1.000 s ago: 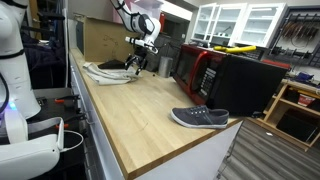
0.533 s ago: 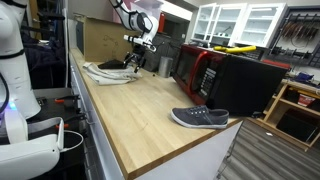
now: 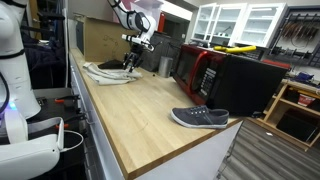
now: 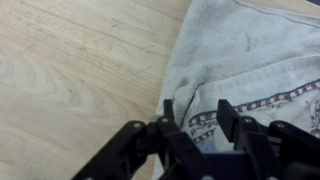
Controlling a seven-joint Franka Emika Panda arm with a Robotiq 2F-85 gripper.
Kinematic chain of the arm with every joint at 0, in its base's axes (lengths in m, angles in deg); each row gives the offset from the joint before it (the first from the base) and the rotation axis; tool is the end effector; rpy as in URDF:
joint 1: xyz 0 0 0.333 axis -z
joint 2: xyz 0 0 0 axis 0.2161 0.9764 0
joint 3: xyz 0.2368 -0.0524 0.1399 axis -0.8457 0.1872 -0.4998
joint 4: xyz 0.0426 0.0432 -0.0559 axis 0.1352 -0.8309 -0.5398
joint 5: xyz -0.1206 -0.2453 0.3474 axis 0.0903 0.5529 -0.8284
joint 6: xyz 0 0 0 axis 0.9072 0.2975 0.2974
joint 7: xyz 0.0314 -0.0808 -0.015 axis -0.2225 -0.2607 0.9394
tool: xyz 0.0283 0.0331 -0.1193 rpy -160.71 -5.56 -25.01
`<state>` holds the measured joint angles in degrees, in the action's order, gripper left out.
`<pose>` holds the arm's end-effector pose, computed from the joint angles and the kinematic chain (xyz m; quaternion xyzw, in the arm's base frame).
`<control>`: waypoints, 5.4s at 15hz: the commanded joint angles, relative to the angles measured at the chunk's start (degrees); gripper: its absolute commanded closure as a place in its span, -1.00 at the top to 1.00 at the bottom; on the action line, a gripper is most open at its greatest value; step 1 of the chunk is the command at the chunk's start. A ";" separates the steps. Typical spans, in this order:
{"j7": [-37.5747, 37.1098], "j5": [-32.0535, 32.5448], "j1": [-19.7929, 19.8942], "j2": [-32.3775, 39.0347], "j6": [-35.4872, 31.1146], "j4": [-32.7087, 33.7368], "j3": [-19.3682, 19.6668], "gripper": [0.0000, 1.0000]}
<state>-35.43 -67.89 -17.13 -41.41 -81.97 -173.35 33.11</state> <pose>0.5750 0.0925 0.2167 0.9528 0.1972 -0.2292 0.0273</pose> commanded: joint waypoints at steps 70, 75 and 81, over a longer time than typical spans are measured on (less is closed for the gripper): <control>-27.09 -35.03 -5.08 -0.15 -6.36 17.72 -3.15 0.28; -17.79 -29.89 -0.84 4.41 2.25 22.20 -1.03 0.98; -1.22 -18.68 0.48 13.34 6.64 26.50 -0.95 1.00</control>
<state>-42.49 -90.65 -16.42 -32.72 -78.16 -151.29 32.62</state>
